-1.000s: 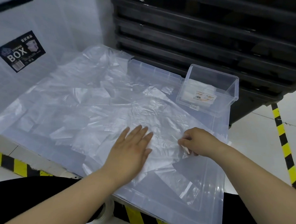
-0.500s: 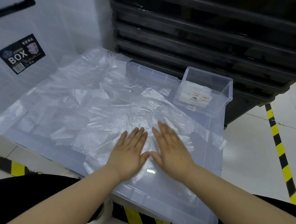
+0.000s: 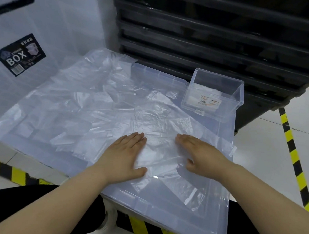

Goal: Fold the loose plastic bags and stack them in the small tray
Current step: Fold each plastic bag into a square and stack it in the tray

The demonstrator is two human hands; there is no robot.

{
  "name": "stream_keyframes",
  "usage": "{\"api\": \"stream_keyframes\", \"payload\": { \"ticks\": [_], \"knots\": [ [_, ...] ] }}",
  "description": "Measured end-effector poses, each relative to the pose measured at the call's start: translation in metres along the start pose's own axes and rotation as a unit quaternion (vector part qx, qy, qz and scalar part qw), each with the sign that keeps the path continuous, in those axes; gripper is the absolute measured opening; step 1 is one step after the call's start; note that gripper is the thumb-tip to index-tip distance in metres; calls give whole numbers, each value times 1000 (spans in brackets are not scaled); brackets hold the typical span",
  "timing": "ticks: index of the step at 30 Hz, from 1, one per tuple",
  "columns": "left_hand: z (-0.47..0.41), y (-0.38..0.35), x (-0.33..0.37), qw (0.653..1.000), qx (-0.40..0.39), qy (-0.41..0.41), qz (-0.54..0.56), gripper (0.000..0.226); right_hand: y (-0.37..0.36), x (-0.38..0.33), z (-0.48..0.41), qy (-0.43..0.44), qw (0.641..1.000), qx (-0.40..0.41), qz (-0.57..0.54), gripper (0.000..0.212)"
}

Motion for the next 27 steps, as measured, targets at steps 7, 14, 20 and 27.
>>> {"api": "stream_keyframes", "payload": {
  "ticks": [7, 14, 20, 27],
  "knots": [
    [-2, 6, 7, 999, 17, -27, -28, 60, 20, 13, -8, -69, 994, 88, -6, 44],
    [1, 28, 8, 998, 9, -22, 53, 46, 27, 35, 5, -120, 981, 23, -153, 29],
    [7, 18, -16, 965, -114, 75, 223, 29, 14, 50, 5, -183, 949, -37, -256, 17],
    [3, 21, -66, 923, -24, 239, 301, 32, 6, 64, -2, -256, 913, 26, -317, 30]
  ]
}}
Point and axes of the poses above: each hand's wrist, its own z-axis away from the middle knuckle, its own y-axis out of the back of the hand, x = y × z, the point moved 9 cm from there along -z, towards the middle knuckle, and after that the axes turned 1 degree about z, right-handed, at the moved point
